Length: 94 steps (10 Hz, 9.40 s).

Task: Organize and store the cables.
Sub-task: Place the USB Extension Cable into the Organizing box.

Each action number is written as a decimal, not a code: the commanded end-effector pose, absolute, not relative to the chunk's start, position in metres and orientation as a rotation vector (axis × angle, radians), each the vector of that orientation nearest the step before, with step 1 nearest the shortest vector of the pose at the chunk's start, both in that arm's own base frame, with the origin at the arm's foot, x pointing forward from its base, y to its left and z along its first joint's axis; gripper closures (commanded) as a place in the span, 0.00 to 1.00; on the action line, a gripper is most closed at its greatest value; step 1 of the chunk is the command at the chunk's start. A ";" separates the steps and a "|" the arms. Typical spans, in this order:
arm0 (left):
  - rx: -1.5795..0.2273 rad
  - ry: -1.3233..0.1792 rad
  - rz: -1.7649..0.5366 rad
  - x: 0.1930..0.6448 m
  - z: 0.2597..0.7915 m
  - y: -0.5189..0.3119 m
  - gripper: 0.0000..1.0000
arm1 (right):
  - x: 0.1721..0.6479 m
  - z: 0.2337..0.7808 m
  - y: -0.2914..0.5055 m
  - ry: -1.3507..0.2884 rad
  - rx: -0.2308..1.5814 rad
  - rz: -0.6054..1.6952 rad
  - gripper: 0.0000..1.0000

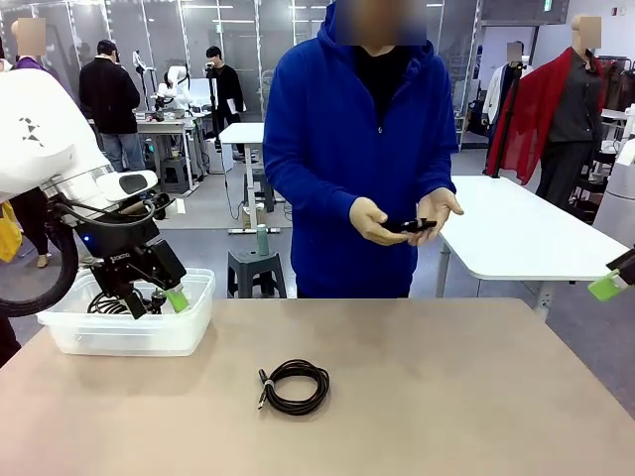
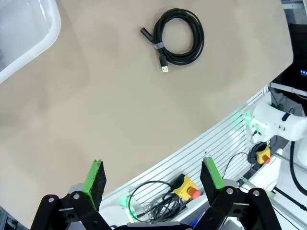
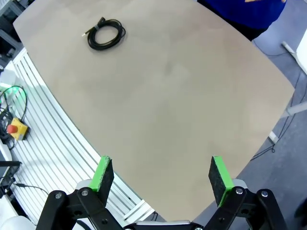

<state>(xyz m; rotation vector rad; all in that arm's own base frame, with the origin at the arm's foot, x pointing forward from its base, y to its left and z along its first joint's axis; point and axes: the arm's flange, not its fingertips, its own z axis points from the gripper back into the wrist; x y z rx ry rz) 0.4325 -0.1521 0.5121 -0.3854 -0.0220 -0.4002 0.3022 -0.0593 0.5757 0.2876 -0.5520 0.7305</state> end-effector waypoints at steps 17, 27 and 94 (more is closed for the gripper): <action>-0.163 0.029 0.059 0.457 0.420 -0.316 0.00 | 0.302 0.581 -0.059 -0.569 0.299 0.724 0.00; -0.063 0.001 0.085 0.481 0.400 -0.341 0.00 | 0.302 0.581 -0.059 -0.569 0.299 0.724 0.00; -0.072 -0.012 -0.164 0.463 0.463 -0.297 0.93 | 0.302 0.581 -0.059 -0.569 0.299 0.724 0.00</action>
